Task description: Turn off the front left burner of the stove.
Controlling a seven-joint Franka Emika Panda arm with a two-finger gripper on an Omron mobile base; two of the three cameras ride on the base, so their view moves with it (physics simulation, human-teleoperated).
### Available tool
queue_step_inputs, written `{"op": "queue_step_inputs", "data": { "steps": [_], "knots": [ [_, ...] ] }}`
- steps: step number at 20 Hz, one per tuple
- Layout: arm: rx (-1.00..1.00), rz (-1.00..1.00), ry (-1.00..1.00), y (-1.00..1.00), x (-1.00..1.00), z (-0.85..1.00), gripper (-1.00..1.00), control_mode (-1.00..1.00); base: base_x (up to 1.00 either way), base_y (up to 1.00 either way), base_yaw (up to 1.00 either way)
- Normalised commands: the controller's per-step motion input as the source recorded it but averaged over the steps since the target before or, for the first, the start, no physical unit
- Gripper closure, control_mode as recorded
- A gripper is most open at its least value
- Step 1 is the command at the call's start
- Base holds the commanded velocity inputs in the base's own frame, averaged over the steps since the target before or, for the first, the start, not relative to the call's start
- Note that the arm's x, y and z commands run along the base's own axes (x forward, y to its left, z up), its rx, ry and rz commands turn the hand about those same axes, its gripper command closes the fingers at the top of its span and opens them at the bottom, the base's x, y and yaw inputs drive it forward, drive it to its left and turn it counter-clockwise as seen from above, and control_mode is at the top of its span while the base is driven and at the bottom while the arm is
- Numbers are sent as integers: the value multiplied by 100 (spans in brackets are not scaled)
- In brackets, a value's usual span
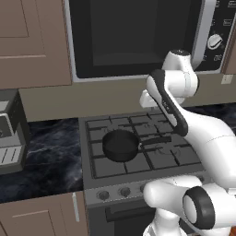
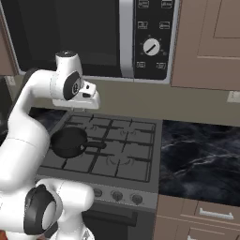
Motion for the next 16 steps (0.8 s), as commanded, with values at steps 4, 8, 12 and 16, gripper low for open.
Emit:
{"op": "queue_step_inputs", "data": {
  "steps": [4, 8, 12, 16],
  "knots": [
    [-4, 3, 0, 2, -31, -7, -100, -100, 0, 0, 0],
    [-17, 19, -3, 36, -66, -11, -100, -100, 0, 0, 0],
    [-24, 32, -6, 53, -79, 0, -100, -100, 0, 0, 0],
    [-25, 46, 0, 56, -62, 0, -100, -100, 0, 0, 0]
  ]
}}
